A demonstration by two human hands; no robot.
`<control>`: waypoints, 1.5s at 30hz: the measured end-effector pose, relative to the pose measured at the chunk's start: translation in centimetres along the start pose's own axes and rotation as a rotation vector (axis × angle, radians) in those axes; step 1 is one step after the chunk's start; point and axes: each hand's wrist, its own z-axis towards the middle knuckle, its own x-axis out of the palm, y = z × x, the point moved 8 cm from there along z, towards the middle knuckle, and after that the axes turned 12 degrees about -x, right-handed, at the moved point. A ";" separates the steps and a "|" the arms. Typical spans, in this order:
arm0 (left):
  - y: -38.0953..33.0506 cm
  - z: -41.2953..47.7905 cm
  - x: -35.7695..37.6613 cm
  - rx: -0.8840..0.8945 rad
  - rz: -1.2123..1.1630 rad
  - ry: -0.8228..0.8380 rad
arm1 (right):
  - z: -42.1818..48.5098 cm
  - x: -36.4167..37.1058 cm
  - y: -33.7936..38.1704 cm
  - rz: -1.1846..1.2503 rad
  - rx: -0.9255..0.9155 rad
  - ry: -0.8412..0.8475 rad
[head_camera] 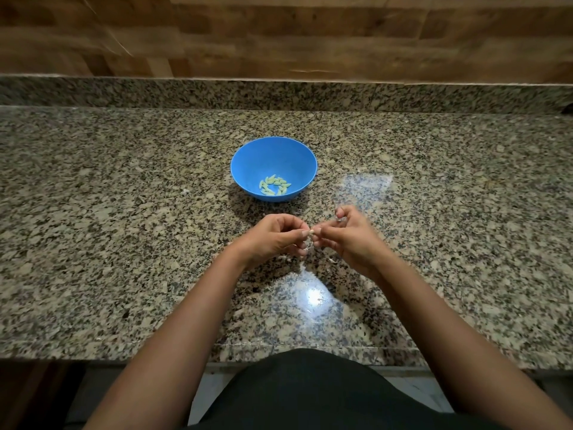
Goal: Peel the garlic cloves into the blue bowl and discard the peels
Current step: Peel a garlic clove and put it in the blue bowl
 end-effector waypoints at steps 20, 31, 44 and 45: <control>0.3 0.1 -0.4 0.036 -0.140 -0.074 | -0.7 0.0 0.3 -0.421 -0.086 0.053; -0.3 0.1 -0.8 0.088 -0.027 -0.206 | -0.4 -0.1 1.6 -0.607 -0.184 0.006; -0.8 -0.9 -1.1 0.255 -0.137 -0.369 | -1.0 0.3 0.0 -0.223 -0.154 -0.166; -0.8 -0.9 -1.1 0.252 -0.134 -0.366 | -1.1 0.3 0.3 -0.263 -0.181 -0.160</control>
